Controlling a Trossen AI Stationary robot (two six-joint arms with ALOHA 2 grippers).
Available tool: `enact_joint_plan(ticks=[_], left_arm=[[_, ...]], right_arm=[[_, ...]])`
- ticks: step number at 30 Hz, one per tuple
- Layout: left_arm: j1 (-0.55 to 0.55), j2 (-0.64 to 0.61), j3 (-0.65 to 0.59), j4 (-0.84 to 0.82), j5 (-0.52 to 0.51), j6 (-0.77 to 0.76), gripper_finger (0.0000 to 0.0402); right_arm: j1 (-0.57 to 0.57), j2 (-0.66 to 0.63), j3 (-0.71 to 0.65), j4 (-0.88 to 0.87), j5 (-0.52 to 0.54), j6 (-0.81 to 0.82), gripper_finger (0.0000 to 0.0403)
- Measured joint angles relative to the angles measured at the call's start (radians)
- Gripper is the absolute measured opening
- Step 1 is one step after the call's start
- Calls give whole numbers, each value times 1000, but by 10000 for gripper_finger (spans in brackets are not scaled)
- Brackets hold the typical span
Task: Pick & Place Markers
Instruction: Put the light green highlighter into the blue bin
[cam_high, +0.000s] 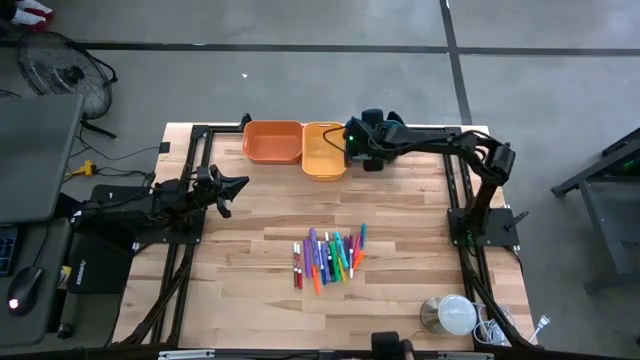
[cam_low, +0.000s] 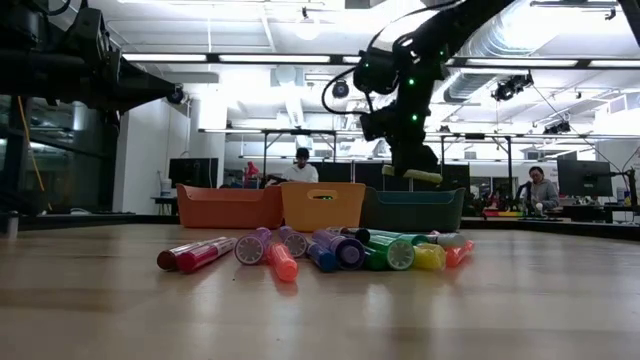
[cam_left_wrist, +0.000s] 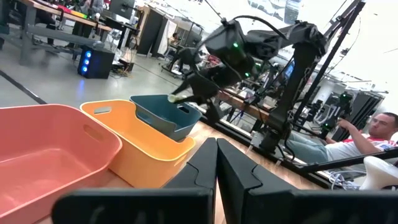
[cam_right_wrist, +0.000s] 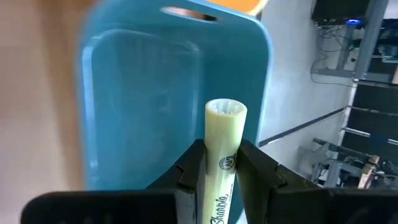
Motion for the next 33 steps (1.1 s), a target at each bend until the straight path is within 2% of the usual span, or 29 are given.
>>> enact_joint_plan(ticks=[3,9,12,19,24,28,33], left_arm=[[0,0,0,0,0,0,3],[0,0,0,0,0,0,3],[0,0,0,0,0,0,3],[0,0,0,0,1,0,3],[0,0,0,0,0,0,3],[0,0,0,0,0,0,3],[0,0,0,0,0,0,3]], right_arm=[[-31,0,0,37,-17,-7,60],[-82,0,5,49,-174,-7,60],[-98,19,49,4,-214,-8,60],[-134,172,353,-329,-263,55,60],[-158,277,502,-529,-390,72,60],[-172,306,511,-560,-457,52,60],[-177,309,462,-533,-457,-25,60]])
